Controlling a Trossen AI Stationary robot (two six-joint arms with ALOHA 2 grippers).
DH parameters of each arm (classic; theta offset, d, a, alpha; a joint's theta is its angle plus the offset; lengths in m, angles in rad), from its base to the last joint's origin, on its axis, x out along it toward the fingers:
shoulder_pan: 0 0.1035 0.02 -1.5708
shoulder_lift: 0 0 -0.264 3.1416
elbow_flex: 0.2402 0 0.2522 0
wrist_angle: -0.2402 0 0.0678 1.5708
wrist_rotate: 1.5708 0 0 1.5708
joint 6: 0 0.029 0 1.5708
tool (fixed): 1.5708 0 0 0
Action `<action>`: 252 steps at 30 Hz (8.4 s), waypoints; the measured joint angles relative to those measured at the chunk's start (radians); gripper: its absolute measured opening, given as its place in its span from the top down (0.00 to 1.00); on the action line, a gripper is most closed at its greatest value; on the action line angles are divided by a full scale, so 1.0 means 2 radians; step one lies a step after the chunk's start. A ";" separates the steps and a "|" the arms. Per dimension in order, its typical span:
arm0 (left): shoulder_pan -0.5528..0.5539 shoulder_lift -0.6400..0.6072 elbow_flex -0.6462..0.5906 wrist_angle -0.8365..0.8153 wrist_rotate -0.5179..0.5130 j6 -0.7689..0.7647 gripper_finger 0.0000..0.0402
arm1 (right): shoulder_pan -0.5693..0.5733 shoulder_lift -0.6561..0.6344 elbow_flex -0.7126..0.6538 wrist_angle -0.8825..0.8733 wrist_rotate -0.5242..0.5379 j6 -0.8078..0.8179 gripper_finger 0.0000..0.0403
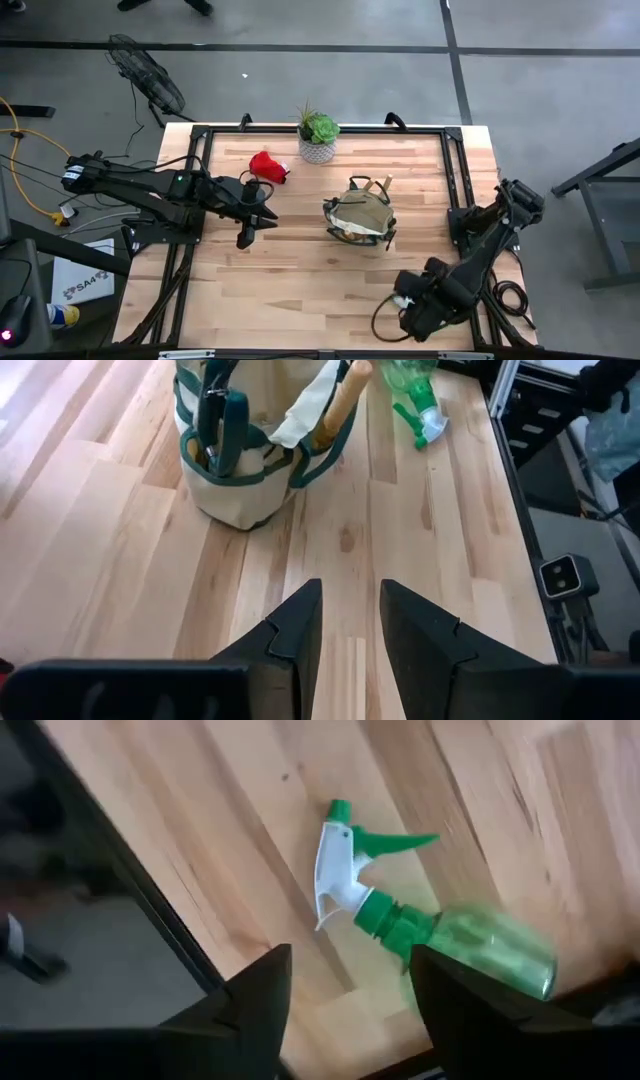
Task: Pick & Place Garden tools in Gardening bag
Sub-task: Put the green spray bottle into the gardening bag
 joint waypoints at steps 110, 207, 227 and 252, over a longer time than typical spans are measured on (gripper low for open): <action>0.000 0.000 0.000 0.024 -0.102 -0.043 0.75 | -0.126 -0.234 -0.212 0.338 0.143 -0.235 0.68; 0.000 0.000 0.000 -0.014 -0.081 -0.052 0.75 | -0.499 0.069 0.110 0.011 -0.353 -0.439 0.68; 0.000 0.000 0.000 -0.014 -0.082 -0.052 0.75 | -0.514 0.069 0.109 0.012 -0.245 -0.454 0.68; 0.000 0.000 0.000 -0.014 -0.082 -0.053 0.75 | -0.499 0.068 0.049 0.056 -0.176 -0.450 0.68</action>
